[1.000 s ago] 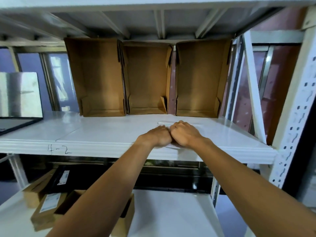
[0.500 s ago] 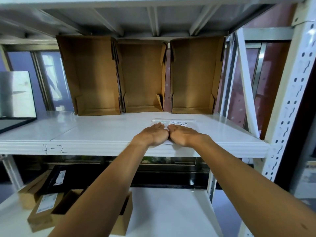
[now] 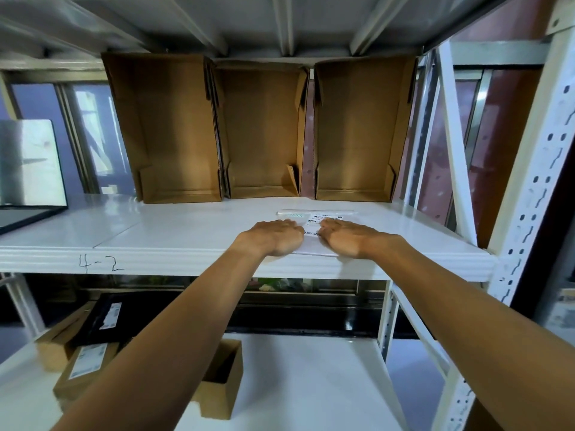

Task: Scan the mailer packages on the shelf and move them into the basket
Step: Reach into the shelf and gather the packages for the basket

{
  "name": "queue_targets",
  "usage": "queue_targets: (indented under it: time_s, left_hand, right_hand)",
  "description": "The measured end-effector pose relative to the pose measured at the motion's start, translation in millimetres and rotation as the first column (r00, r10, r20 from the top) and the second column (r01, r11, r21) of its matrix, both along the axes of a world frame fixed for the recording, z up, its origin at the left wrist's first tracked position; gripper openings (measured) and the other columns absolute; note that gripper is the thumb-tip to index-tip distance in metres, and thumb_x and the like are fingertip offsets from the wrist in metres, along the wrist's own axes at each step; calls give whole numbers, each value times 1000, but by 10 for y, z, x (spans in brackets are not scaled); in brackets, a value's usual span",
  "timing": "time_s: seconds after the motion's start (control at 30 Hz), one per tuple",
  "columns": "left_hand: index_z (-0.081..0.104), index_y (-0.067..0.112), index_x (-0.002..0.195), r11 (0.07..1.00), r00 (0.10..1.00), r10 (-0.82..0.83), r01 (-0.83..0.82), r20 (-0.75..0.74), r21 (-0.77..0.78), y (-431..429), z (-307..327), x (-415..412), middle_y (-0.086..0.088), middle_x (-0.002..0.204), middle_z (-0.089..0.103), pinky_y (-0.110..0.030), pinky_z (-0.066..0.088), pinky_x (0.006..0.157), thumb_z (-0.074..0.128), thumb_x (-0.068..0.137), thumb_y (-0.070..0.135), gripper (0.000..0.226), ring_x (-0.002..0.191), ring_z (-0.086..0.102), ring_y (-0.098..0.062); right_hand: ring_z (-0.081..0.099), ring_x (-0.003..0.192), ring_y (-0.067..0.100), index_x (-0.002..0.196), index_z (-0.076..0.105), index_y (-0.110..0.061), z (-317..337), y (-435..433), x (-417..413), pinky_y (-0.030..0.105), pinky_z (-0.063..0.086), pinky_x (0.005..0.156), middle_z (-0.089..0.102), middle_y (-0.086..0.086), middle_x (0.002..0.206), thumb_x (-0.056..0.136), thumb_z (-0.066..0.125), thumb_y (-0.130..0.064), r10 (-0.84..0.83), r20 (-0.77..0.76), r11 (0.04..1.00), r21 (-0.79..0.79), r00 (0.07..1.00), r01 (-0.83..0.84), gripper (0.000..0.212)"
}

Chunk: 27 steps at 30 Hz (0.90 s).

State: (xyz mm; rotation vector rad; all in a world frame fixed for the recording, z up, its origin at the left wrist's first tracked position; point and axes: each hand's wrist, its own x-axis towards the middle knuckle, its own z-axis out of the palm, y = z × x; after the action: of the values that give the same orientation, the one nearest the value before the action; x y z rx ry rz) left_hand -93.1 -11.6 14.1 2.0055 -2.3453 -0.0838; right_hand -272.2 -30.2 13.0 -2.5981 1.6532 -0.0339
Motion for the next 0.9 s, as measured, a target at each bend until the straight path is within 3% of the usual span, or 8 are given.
queue_targets:
  time_s: [0.2,0.37,0.47,0.7,0.83,0.9]
  left_hand:
    - [11,30,159,996,987,88,-84,-136,35,-204,-134,85,8,167,5,-43,11,123,18,94,55,70,154,6,-15]
    - [8,30,160,996,983,83,-78,-166,39,-216,-153,85,10,167,2,-41,6,124,17,100,53,65,153,1,-10]
    - [9,31,160,998,980,63,-57,-189,39,-176,-137,98,10,167,2,-39,5,124,18,103,50,61,153,0,-10]
    - [12,28,160,998,972,53,-45,-230,40,-92,-104,107,11,167,4,-36,6,124,19,105,45,58,153,3,-10]
    - [19,28,158,999,987,48,-50,-155,-7,-91,-137,83,7,167,6,-43,11,124,12,99,50,64,154,5,-14]
    - [26,27,156,998,993,51,-54,-110,-25,-138,-174,96,4,167,7,-47,14,123,5,87,56,77,154,6,-16]
  right_hand:
    - [18,151,24,152,33,-8,35,-77,32,41,19,122,21,8,163,109,20,-35,-11,-25,1000,-11,1000,11,52]
    - [15,152,19,155,26,-15,48,-95,7,38,17,119,16,0,166,108,25,-37,-10,45,1000,-1,999,10,53]
    - [11,152,23,156,26,-10,25,-154,-25,39,14,120,14,5,166,109,25,-35,-35,16,999,9,999,35,53]
    - [-6,154,20,160,6,-15,-98,-385,-154,46,5,125,-7,-2,167,101,27,-55,-133,74,988,93,988,126,74]
    - [16,150,32,151,31,-9,-113,-288,-127,51,19,121,17,13,163,99,24,-54,-156,80,987,41,985,153,69]
    - [19,149,31,153,26,-13,-117,-219,-129,50,19,120,19,12,163,91,25,-60,-210,75,978,-6,975,211,77]
